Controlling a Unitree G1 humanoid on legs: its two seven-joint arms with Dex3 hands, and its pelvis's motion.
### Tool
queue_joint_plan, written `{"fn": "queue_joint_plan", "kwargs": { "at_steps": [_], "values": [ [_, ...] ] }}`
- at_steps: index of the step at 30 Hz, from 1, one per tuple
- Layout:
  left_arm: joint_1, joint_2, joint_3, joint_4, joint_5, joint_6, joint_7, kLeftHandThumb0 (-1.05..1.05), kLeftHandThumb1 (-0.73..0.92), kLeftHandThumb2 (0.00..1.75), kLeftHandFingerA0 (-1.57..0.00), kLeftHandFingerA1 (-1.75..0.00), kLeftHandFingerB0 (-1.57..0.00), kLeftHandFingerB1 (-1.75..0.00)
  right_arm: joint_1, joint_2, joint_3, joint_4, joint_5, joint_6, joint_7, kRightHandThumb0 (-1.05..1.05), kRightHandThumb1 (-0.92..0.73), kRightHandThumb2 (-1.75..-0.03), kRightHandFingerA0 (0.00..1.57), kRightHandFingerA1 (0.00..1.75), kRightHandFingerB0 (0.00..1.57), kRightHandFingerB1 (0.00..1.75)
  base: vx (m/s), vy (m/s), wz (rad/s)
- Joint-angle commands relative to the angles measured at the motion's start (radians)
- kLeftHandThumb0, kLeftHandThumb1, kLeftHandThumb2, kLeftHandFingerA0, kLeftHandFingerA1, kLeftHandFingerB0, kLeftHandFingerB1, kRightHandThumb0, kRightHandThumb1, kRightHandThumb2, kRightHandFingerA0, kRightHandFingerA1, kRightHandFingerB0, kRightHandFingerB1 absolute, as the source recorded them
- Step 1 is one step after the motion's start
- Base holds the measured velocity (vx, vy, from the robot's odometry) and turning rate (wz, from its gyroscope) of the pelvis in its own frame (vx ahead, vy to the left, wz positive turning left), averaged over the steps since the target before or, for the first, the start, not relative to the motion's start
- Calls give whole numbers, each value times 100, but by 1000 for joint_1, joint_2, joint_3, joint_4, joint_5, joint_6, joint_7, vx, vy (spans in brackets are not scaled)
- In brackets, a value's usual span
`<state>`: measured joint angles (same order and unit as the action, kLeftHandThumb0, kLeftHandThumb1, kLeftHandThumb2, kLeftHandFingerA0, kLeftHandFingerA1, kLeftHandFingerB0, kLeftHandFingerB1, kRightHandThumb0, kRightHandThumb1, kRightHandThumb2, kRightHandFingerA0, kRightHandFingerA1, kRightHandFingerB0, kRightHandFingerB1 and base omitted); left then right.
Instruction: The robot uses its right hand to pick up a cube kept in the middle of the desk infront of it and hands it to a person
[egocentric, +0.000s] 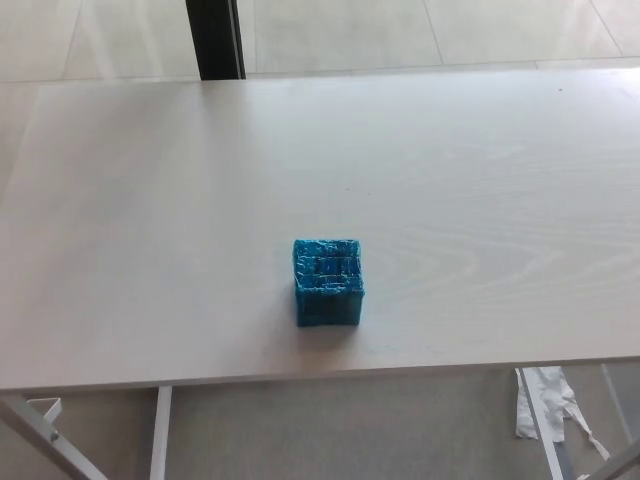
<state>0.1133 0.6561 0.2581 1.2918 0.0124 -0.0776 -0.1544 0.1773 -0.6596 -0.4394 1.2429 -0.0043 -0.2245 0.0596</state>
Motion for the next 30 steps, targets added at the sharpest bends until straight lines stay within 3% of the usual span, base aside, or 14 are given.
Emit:
{"fn": "queue_joint_plan", "kwargs": {
  "at_steps": [1,2,6,7,11,13,14,19,20,24,27,28,29,30],
  "values": [
    [0,18,15,12,-18,-18,-28,-62,45,81,-30,-57,-47,-53,-11,-21,-20,18,46,-35,-2,-50,-42,-76,30,57,43,49,0,0,0],
    [0,17,17,14,-19,-20,-32,-57,56,57,-31,-49,-51,-40,-11,-21,-25,21,51,-39,3,-44,-53,-56,32,51,49,37,0,0,0],
    [-4,14,12,14,-12,-23,-31,-57,56,57,-30,-49,-51,-40,-16,-8,-117,12,154,-25,67,-42,-52,-56,55,76,43,37,0,0,0],
    [-4,13,22,14,-22,-21,-38,-61,44,81,-25,-55,-43,-52,-21,-7,-146,-6,176,-31,64,-48,-50,-60,94,167,40,38,0,0,0],
    [-14,-1,71,16,-66,3,-38,-58,54,57,-32,-51,-50,-40,-55,-17,-180,-17,184,-10,45,-53,-51,-60,97,172,42,37,0,0,0],
    [-15,-9,112,14,-96,-2,-45,-55,55,57,-51,-55,-51,-41,-70,-14,-212,-25,211,-14,54,-65,-41,-80,109,142,39,49,0,0,0],
    [-18,-14,174,7,-155,9,-56,-58,52,56,-69,-63,-57,-44,-75,-13,-233,-34,232,-16,59,-61,-41,-80,57,63,35,47,0,0,0],
    [1,-17,240,8,-168,-24,-72,-70,58,59,-63,-51,-57,-40,-84,-2,-300,-95,289,-45,75,-53,-51,-56,52,49,41,33,0,0,0],
    [3,-19,245,6,-167,-27,-73,-70,58,59,-60,-50,-59,-40,-87,2,-312,-119,297,-77,77,-60,-42,-80,63,63,36,48,0,0,0],
    [-10,-20,242,4,-156,-21,-67,-68,58,59,-62,-50,-61,-40,-133,31,-375,-338,387,-135,160,-64,-53,-57,53,48,37,33,0,0,0],
    [-4,-28,232,2,-148,-33,-73,-76,48,70,-61,-54,-54,-45,-151,65,-361,-631,426,-90,167,-77,-45,-80,52,58,42,45,0,0,0],
    [-8,-30,233,-1,-151,-29,-73,-71,59,59,-63,-50,-58,-39,-157,76,-354,-743,461,-10,155,-67,-47,-55,61,48,50,37,0,0,0],
    [-10,-30,236,-2,-154,-29,-75,-73,45,88,-57,-59,-51,-52,-168,82,-343,-807,487,10,168,-82,-40,-76,63,51,49,44,0,0,0],
    [-9,-30,237,-3,-155,-33,-76,-74,59,59,-62,-49,-58,-39,-170,82,-316,-885,476,9,169,-76,-37,-77,62,51,48,48,0,0,0]
  ]
}}
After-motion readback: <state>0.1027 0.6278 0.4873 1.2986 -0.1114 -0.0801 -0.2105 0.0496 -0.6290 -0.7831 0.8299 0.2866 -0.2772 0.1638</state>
